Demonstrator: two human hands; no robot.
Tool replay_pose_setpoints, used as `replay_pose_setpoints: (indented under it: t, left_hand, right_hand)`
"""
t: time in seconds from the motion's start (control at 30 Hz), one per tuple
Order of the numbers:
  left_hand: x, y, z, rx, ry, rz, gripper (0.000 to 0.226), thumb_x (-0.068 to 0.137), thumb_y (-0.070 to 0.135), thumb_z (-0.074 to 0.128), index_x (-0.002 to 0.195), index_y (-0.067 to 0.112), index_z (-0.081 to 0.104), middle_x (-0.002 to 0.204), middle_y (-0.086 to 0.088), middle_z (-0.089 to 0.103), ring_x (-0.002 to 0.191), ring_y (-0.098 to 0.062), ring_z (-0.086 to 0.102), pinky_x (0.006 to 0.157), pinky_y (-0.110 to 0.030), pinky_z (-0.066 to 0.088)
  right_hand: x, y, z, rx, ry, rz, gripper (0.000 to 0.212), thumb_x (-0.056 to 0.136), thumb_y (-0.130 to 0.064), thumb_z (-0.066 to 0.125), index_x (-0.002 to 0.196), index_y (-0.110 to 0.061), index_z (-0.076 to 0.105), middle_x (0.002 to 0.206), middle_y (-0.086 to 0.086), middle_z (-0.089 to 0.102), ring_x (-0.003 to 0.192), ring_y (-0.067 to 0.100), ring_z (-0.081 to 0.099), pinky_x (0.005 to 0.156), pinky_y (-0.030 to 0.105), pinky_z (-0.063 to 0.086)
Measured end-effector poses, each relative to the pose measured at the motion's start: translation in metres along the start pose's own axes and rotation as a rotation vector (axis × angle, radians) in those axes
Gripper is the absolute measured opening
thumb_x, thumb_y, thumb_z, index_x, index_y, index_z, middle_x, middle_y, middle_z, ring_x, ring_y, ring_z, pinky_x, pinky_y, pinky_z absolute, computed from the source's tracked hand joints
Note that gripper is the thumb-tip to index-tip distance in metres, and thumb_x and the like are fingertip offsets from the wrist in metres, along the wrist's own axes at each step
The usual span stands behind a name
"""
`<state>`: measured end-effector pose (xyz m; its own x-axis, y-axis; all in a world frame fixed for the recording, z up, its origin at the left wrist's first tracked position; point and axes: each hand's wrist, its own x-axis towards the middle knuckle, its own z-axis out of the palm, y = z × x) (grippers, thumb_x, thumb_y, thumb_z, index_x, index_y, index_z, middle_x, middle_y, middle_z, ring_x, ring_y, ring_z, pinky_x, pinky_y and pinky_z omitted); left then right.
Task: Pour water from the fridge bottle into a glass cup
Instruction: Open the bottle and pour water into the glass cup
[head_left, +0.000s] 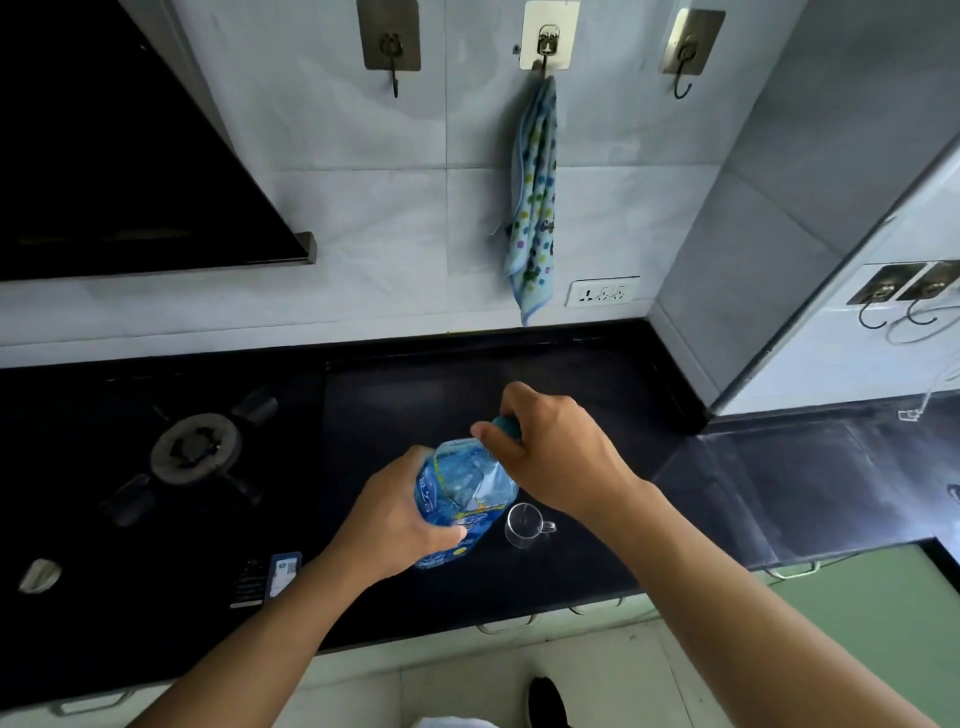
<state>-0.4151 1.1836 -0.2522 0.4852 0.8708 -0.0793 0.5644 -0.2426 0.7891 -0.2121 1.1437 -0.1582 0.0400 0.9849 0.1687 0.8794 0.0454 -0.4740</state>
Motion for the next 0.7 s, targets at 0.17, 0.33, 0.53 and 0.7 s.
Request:
replay_pose_setpoints:
  t: [0.17, 0.33, 0.53, 0.7]
  left_hand:
    - [0.000, -0.006, 0.013, 0.025, -0.001, -0.047, 0.064, 0.051, 0.038, 0.087, 0.106, 0.042, 0.052, 0.098, 0.018, 0.068, 0.088, 0.005, 0.067, 0.068, -0.013, 0.053]
    - [0.000, -0.022, 0.024, 0.125, -0.027, -0.106, 0.062, 0.051, 0.038, 0.086, 0.104, 0.040, 0.053, 0.096, 0.019, 0.065, 0.087, 0.009, 0.063, 0.065, -0.007, 0.048]
    - [0.012, -0.036, 0.044, 0.324, -0.089, -0.165, 0.057, 0.051, 0.034, 0.081, 0.101, 0.032, 0.053, 0.095, 0.014, 0.058, 0.081, -0.003, 0.060, 0.067, -0.019, 0.047]
    - [0.021, -0.044, 0.059, 0.416, -0.130, -0.200, 0.056, 0.050, 0.034, 0.079, 0.101, 0.030, 0.054, 0.095, 0.012, 0.057, 0.082, -0.008, 0.060, 0.072, -0.027, 0.053]
  right_hand:
    - [-0.007, 0.019, -0.010, 0.120, -0.186, -0.150, 0.015, 0.096, -0.025, 0.060, 0.110, -0.022, 0.055, 0.096, 0.001, 0.052, 0.069, 0.020, 0.057, 0.066, 0.040, 0.053]
    - [-0.010, 0.050, -0.016, 0.250, -0.090, -0.118, 0.021, 0.093, -0.015, 0.063, 0.113, -0.020, 0.059, 0.096, 0.001, 0.053, 0.072, 0.016, 0.055, 0.065, 0.018, 0.044]
    - [-0.028, 0.103, 0.002, 0.339, -0.155, 0.133, 0.019, 0.094, -0.018, 0.064, 0.110, -0.025, 0.060, 0.099, 0.000, 0.056, 0.077, 0.014, 0.060, 0.067, 0.020, 0.051]
    - [-0.043, 0.141, 0.032, 0.465, -0.221, 0.329, 0.020, 0.091, -0.011, 0.066, 0.106, -0.024, 0.065, 0.091, -0.001, 0.069, 0.071, 0.018, 0.072, 0.061, 0.027, 0.060]
